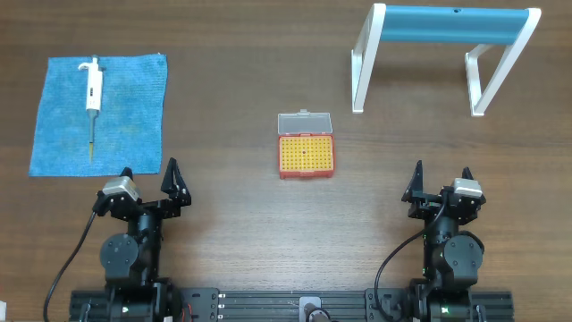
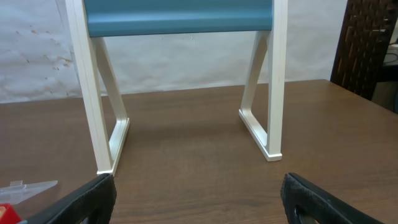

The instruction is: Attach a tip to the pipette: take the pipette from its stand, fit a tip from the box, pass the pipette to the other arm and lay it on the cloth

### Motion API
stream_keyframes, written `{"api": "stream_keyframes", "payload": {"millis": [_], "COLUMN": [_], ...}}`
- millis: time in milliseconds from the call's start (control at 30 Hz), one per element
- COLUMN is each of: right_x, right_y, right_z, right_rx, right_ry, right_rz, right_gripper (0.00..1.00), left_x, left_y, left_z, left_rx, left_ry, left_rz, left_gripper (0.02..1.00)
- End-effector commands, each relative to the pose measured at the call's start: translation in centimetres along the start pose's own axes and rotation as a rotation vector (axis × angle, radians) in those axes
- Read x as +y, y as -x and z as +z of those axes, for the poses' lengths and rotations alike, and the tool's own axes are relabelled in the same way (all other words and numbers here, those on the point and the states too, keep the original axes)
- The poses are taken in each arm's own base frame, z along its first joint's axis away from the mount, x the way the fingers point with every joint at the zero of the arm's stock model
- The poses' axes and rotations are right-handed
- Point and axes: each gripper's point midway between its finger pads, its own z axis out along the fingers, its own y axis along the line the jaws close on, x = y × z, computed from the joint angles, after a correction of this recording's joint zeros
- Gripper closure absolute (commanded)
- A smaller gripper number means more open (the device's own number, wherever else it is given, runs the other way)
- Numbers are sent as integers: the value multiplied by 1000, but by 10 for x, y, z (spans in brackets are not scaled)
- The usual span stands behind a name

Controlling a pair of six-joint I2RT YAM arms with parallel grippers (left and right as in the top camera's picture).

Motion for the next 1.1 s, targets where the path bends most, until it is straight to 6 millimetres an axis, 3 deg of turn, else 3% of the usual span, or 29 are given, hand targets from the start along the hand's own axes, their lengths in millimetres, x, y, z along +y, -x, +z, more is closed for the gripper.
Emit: {"api": "stream_keyframes", "payload": {"millis": [33, 1100], "right_x": [2, 2], "right_y": [-1, -1], "right_z": [0, 0], "right_rx": [-2, -2], "right_ry": [14, 14], "right_rz": [-13, -13], "right_gripper": [141, 141], "left_x": [3, 3], "left_y": [1, 1], "left_z": [0, 0], "left_rx": [-7, -7], "left_ry": [17, 17], "left_rz": [6, 6], "left_gripper": [20, 20]}}
